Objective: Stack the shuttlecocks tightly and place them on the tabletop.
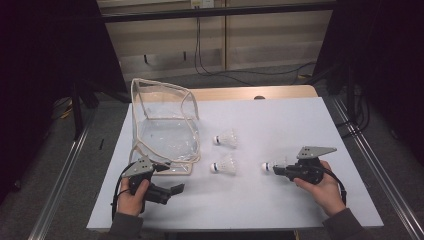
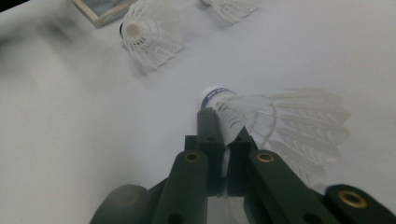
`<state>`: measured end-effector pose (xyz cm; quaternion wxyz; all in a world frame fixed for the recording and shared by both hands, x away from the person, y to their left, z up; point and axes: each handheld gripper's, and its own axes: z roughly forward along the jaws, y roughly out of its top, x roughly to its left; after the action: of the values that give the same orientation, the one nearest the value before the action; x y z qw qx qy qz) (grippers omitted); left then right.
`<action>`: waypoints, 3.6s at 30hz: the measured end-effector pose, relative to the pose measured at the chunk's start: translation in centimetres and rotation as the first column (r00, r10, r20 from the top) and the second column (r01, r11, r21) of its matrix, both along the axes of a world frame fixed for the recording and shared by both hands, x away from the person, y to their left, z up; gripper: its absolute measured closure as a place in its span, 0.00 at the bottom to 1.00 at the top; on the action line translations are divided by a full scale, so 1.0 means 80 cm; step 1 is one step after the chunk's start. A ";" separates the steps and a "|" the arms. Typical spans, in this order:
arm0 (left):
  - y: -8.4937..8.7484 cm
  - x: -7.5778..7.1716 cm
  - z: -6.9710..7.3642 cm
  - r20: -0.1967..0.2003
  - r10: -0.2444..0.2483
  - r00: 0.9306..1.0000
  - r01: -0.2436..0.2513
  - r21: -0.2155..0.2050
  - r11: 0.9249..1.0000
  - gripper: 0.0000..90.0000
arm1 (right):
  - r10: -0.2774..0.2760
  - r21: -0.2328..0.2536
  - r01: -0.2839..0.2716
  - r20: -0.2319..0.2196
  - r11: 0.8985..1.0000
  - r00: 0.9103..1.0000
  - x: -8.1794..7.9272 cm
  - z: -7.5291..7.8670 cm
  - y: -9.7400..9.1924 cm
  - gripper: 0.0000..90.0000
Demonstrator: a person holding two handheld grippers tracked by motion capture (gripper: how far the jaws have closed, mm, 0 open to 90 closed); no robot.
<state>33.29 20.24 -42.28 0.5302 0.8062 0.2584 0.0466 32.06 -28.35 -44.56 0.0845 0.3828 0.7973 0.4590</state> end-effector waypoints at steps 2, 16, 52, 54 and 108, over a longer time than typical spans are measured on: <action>0.000 0.000 0.000 0.003 0.000 1.000 0.000 0.003 1.000 0.04 | -0.005 0.011 0.005 0.004 1.000 1.000 0.001 0.001 -0.001 0.99; 0.000 0.000 -0.001 -0.002 0.001 1.000 -0.001 -0.009 1.000 0.04 | -0.028 0.029 0.027 0.033 0.999 0.999 0.013 0.011 -0.003 0.99; -0.002 0.000 -0.001 0.003 0.000 1.000 0.000 0.004 1.000 0.04 | -0.024 0.034 0.022 0.057 0.999 0.998 0.039 0.027 0.006 0.99; -0.002 0.000 -0.001 0.004 -0.001 1.000 0.001 0.004 1.000 0.04 | -0.030 0.039 0.028 0.056 0.999 0.998 0.039 0.026 0.005 0.99; -0.002 -0.001 0.000 0.004 -0.006 1.000 0.006 0.002 1.000 0.04 | -0.073 0.031 0.072 0.032 0.997 0.997 0.089 0.034 0.033 0.98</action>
<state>33.18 20.12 -42.28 0.5301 0.8073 0.2549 0.0471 39.16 -25.69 -41.82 0.1086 0.4051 0.7744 0.4738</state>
